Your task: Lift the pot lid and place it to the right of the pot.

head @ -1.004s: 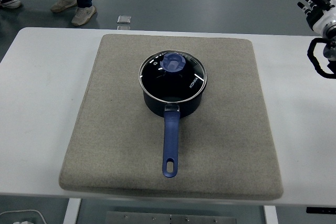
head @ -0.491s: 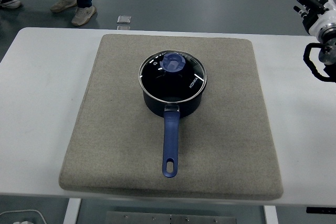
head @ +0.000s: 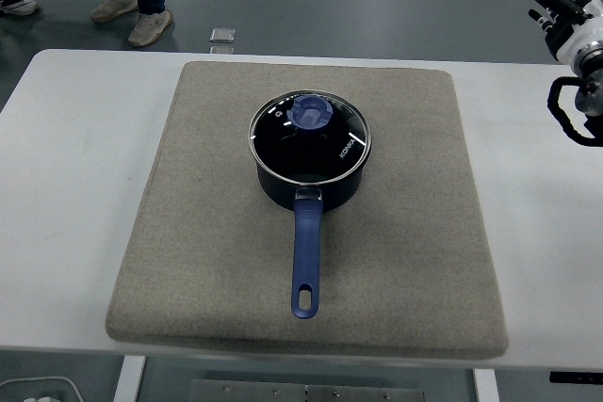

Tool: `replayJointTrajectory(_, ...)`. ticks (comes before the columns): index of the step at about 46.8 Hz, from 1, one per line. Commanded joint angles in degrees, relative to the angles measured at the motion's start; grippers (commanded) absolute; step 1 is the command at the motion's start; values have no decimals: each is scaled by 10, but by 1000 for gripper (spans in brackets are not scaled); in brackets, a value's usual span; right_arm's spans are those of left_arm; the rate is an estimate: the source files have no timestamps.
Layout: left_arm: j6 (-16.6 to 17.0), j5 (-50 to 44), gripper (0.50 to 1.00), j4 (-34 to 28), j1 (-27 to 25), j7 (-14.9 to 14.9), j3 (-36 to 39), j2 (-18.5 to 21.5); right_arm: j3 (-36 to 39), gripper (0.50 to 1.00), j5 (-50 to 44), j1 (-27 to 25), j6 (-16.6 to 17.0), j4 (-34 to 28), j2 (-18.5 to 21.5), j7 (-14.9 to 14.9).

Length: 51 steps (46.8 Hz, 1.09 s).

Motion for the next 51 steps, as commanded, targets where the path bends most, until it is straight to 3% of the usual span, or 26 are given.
replayJointTrajectory(1,0,0,1000,0,0,0,0,0,0,938,0,2,2,1,-1,-3)
replayJointTrajectory(12,0,1,1000,0,0,0,0,0,0,938,0,-1,36,0,-2,-6)
replayJointTrajectory(29,0,0,1000,0,0,0,0,0,1,936,-41,10,32,0,-14,-4)
replayJointTrajectory(51,0,0,1000,0,0,0,0,0,-34,936,-41,85,35,2,-39,-6)
